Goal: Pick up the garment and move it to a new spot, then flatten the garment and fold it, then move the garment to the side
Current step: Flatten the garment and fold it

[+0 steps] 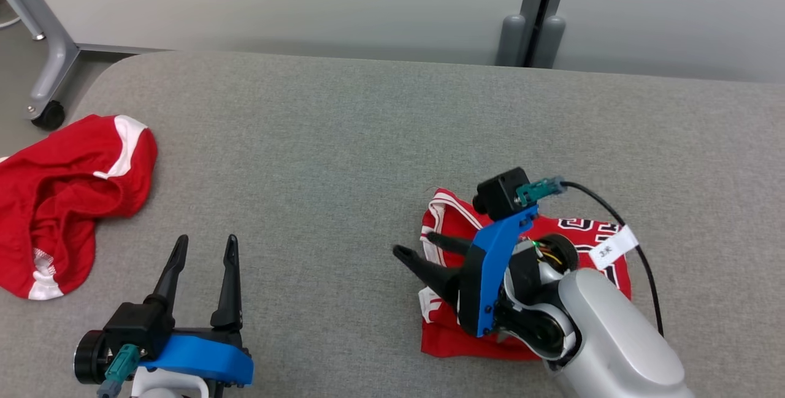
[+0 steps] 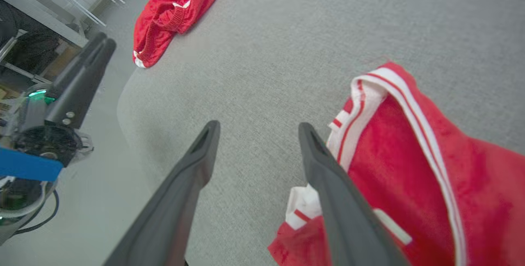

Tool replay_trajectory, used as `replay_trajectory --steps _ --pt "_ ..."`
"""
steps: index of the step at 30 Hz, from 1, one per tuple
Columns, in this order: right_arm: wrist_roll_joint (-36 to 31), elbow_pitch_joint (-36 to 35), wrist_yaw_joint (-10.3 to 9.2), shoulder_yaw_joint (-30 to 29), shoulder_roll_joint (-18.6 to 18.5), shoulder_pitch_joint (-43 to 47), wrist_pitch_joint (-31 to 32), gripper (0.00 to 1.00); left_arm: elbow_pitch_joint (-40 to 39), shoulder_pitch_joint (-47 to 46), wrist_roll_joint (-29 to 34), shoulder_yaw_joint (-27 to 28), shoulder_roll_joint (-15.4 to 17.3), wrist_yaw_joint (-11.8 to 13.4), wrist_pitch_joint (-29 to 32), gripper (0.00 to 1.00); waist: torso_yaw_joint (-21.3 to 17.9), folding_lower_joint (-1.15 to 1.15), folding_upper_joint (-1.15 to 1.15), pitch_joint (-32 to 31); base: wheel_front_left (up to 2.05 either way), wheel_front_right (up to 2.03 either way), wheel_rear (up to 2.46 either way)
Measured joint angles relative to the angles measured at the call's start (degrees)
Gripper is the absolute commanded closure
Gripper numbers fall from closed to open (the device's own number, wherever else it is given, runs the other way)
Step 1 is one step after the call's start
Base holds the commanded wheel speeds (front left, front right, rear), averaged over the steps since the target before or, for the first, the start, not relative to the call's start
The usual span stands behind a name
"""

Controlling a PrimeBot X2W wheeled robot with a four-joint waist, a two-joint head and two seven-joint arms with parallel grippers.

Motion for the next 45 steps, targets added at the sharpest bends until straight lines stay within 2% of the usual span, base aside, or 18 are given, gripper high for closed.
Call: replay_trajectory --steps 2,5,11,18,19,20,21,27,36,40,45 --pt "3.1 -4.3 0.01 0.4 0.1 0.1 -1.2 0.00 -0.1 0.1 0.0 0.3 0.1 0.0 0.0 0.00 -0.5 0.00 0.00 -0.1 0.00 0.00 0.00" --pt "1.8 -10.4 0.01 -2.2 -0.1 0.5 -3.5 0.00 -0.4 0.3 -0.1 0.8 0.3 0.0 0.0 0.00 -1.4 0.00 0.00 -0.4 0.00 0.00 0.00" --pt "-9.4 -18.3 0.00 -13.5 -4.8 6.2 -7.4 0.00 -1.1 0.8 -0.1 1.6 0.5 0.0 0.0 0.00 -2.9 0.00 0.00 -0.7 0.00 0.00 0.00" --pt "-20.4 -19.2 0.00 -24.0 -4.9 16.9 -10.5 0.00 -1.4 0.9 0.0 1.8 0.6 0.0 0.0 0.00 -3.4 0.00 0.00 -0.6 0.00 0.00 0.00" --pt "-21.7 -18.7 0.01 -24.4 -4.6 18.1 -11.3 0.20 -1.5 0.9 0.0 1.9 0.6 0.0 0.0 0.00 -3.5 -0.01 0.00 -0.5 0.00 0.00 0.00" --pt "-22.6 -18.1 0.01 -24.8 -4.3 19.0 -12.2 0.94 -1.5 0.9 0.0 1.9 0.7 0.0 0.0 0.00 -3.5 0.00 0.00 -0.5 0.00 0.00 0.00" --pt "-23.4 -17.4 0.01 -24.7 -4.1 19.8 -13.1 1.00 -1.5 0.9 0.0 1.9 0.8 0.0 0.0 0.00 -3.5 0.00 0.00 -0.4 0.00 0.00 0.00" --pt "-25.7 -11.5 0.01 -19.4 -2.0 21.0 -15.0 1.00 -1.5 0.8 0.0 2.1 1.0 0.0 0.0 0.00 -3.6 -0.01 0.00 -0.3 0.00 0.00 0.00" --pt "-25.0 -3.6 0.01 -7.3 -0.3 15.9 -13.4 1.00 -1.3 0.4 0.0 1.8 0.8 -0.2 0.0 0.00 -2.6 0.00 0.00 -0.4 0.00 0.00 0.00" --pt "-23.6 -0.7 0.01 -0.4 -0.1 14.0 -11.2 1.00 -1.3 0.4 0.0 1.7 0.7 -0.3 0.0 0.00 -1.9 0.00 0.00 -0.3 0.00 0.00 0.00" --pt "-19.3 -0.3 0.01 6.0 0.0 12.6 -10.7 1.00 -1.3 0.2 0.0 1.8 0.7 -0.3 0.0 0.00 -1.4 0.00 0.00 -0.4 0.00 0.00 0.00"
